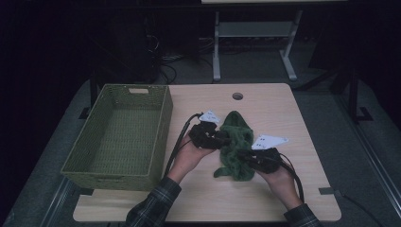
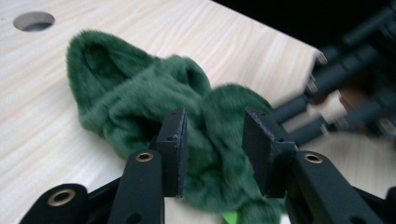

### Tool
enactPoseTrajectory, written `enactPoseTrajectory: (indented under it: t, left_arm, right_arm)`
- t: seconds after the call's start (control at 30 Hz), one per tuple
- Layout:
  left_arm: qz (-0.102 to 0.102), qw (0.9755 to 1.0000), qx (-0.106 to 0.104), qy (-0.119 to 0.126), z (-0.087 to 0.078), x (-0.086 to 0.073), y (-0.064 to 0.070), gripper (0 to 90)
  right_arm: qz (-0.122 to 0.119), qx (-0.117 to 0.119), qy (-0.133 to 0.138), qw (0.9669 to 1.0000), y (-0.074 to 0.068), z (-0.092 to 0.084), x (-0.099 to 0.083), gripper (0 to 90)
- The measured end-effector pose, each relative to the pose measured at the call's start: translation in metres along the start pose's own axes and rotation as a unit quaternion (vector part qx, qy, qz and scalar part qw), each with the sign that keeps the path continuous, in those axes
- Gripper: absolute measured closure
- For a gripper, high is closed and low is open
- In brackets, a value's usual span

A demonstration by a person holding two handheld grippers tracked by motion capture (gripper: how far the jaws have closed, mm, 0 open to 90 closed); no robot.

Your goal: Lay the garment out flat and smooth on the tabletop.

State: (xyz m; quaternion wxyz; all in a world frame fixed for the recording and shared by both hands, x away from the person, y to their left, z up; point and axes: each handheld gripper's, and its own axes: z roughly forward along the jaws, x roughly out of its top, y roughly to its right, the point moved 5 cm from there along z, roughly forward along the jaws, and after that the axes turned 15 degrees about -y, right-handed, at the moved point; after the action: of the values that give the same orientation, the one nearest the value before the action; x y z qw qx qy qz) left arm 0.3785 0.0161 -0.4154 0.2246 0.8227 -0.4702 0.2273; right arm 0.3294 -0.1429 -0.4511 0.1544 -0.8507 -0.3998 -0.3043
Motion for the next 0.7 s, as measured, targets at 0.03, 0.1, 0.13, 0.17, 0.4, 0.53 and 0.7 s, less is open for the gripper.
enactPoseTrajectory:
  t: [0.03, 0.1, 0.13, 0.17, 0.4, 0.53, 0.7]
  left_arm:
    - [0.001, 1.0000, -0.003, -0.004, 0.001, -0.003, 0.002, 58.8]
    - [0.001, 1.0000, -0.003, -0.008, 0.002, -0.008, 0.006, 58.1]
    - [0.000, 1.0000, -0.004, -0.009, 0.002, -0.010, 0.007, 57.9]
    - [0.003, 0.9999, -0.005, -0.011, 0.002, -0.012, 0.007, 57.8]
    - [-0.004, 0.9997, -0.009, -0.023, 0.004, -0.024, 0.010, 56.5]
    - [-0.005, 0.9994, -0.008, -0.033, 0.006, -0.033, 0.010, 55.7]
    - [-0.009, 0.9994, -0.009, -0.033, 0.006, -0.038, 0.010, 55.1]
  right_arm:
    - [0.001, -0.007, -0.001, 1.0000, 0.004, 0.000, -0.002, 79.9]
    - [0.010, -0.009, 0.000, 0.9999, 0.008, -0.002, -0.004, 79.5]
    - [0.010, -0.017, 0.001, 0.9998, 0.011, -0.004, -0.005, 79.1]
    - [0.010, -0.022, 0.004, 0.9997, 0.013, -0.005, -0.006, 79.1]
    - [0.024, -0.019, -0.015, 0.9994, 0.024, 0.005, -0.013, 78.5]
    - [0.010, 0.001, -0.040, 0.9992, 0.017, 0.023, -0.014, 79.2]
    - [0.011, 0.008, -0.044, 0.9989, 0.015, 0.026, -0.013, 79.2]
